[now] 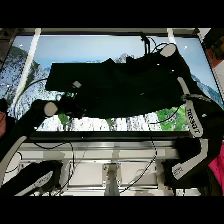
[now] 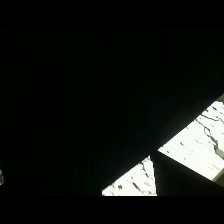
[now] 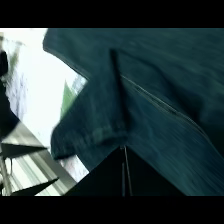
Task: Fold the clothes and pants, and hang the long-sleeved shirts on hangers.
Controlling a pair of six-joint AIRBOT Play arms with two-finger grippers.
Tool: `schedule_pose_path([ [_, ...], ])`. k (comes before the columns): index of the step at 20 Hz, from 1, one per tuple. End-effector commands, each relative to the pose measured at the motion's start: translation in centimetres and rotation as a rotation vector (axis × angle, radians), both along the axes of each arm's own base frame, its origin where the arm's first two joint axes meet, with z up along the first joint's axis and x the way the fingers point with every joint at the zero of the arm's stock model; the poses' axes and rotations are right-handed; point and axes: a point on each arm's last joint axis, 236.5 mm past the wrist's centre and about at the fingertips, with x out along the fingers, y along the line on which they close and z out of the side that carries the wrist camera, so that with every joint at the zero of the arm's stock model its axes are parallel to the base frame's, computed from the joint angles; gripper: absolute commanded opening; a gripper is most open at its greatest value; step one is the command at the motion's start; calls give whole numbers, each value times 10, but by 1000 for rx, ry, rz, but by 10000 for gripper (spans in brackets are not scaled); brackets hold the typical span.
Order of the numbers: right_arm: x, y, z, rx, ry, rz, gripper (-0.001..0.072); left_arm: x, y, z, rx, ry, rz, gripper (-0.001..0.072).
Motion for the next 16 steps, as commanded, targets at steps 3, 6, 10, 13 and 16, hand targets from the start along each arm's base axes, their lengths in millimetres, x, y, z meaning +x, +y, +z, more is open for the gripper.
schedule_pose_path([
  [3,-3,-65,7,32,43,-5,17,19,-44,-45,195,-165,-219,503],
  [6,-1,-67,24,113,8,12,17,28,-36,-61,208,-146,-149,480],
  [10,-4,-58,26,118,-4,37,17,41,-33,-52,218,-192,-136,480],
  [13,-5,-52,30,140,-5,43,18,47,-20,-52,236,-191,-112,457],
  [16,-6,-43,38,182,-8,50,17,55,-1,-61,250,-167,-70,457],
])
